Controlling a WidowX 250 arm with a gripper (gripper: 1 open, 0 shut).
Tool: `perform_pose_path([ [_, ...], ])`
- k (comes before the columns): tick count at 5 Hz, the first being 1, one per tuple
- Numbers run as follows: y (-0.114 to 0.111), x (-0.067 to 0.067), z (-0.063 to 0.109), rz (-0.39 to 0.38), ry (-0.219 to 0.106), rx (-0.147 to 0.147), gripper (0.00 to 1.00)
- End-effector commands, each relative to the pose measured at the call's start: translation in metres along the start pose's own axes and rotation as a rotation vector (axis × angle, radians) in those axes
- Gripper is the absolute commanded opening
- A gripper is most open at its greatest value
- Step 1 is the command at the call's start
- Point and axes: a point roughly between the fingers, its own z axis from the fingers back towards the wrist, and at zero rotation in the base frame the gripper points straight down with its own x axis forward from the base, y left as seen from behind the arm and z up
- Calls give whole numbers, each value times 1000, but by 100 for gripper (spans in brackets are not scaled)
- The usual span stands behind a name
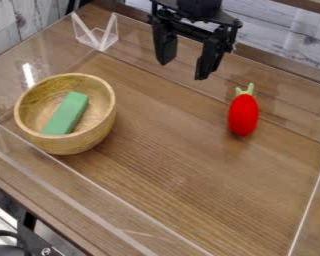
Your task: Remove the green object from the brown bowl and put it on the table
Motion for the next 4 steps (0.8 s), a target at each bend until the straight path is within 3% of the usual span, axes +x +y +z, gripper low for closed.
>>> perform_pose_path([
  [1, 4, -4, -11, 5, 29, 1, 100],
  [2, 34, -24, -21, 30, 26, 15, 100],
  [4, 107, -54, -27, 63, -37, 44, 100],
])
